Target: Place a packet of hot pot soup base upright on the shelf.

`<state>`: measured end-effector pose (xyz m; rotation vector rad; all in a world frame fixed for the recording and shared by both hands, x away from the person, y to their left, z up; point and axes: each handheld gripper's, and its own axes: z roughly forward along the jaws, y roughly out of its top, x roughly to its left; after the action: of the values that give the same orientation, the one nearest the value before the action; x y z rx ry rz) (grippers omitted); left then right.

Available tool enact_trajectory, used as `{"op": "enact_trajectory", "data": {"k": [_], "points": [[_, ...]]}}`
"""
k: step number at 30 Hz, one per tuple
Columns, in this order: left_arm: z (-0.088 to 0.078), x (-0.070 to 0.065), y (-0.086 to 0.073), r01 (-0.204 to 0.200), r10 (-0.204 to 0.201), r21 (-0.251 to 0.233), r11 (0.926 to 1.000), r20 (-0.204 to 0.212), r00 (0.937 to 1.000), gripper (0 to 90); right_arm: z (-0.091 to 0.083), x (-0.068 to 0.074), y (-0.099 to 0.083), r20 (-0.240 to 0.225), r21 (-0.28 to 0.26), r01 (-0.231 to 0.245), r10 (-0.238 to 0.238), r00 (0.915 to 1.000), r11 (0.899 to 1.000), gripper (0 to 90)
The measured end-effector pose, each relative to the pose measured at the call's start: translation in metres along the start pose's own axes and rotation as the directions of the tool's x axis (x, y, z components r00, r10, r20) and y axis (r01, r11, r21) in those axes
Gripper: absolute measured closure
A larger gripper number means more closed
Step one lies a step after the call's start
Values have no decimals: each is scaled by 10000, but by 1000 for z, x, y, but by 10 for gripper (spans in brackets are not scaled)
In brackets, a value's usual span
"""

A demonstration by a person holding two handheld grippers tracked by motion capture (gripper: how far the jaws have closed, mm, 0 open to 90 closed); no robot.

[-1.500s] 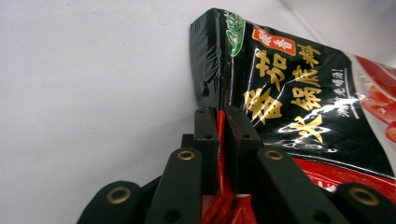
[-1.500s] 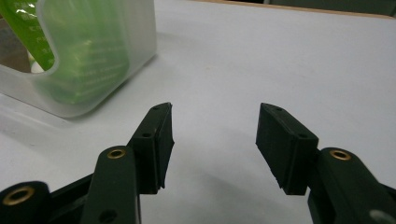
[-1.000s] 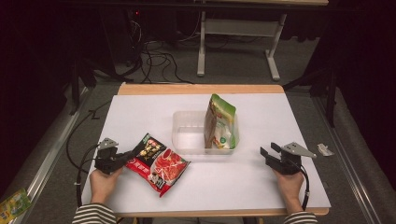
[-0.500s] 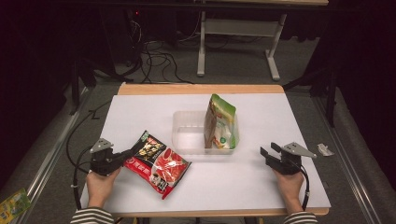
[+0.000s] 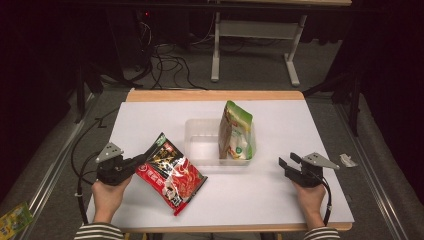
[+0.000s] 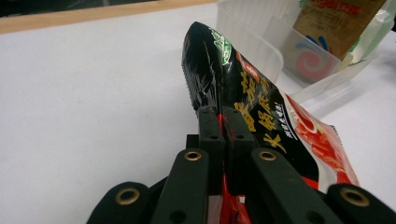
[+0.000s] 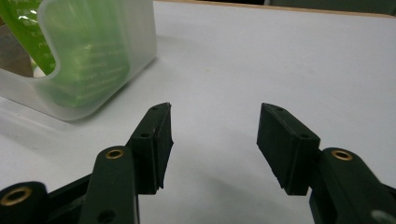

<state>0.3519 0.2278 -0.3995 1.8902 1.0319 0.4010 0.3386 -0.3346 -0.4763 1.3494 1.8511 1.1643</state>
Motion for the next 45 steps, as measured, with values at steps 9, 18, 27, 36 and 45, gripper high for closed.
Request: {"op": "enact_trajectory", "data": {"k": [9, 18, 27, 36, 45], "points": [[-4, -15, 16, -489, 495, -287, 9984, 231, 9985, 892, -1, 0, 0, -20, 24, -105, 105, 9999, 9999, 453], [-11, -33, 31, -985, 1019, -634, 9931, 529, 9934, 898, -1, 0, 0, -48, -25, -70, 70, 10000, 10000, 452], [-14, -53, 50, -1671, 1728, -689, 9835, 869, 9811, 900, -1, -1, 0, -73, -65, -143, 143, 9999, 9999, 450], [-19, -60, 65, -1677, 1780, -1004, 9807, 1051, 9784, 900, -1, -1, -1, -95, -133, -145, 144, 9999, 9998, 448], [-14, -60, 81, -1406, 1537, -1180, 9830, 1106, 9819, 900, -1, -1, -1, -101, -132, -159, 157, 9998, 9998, 448]]}}
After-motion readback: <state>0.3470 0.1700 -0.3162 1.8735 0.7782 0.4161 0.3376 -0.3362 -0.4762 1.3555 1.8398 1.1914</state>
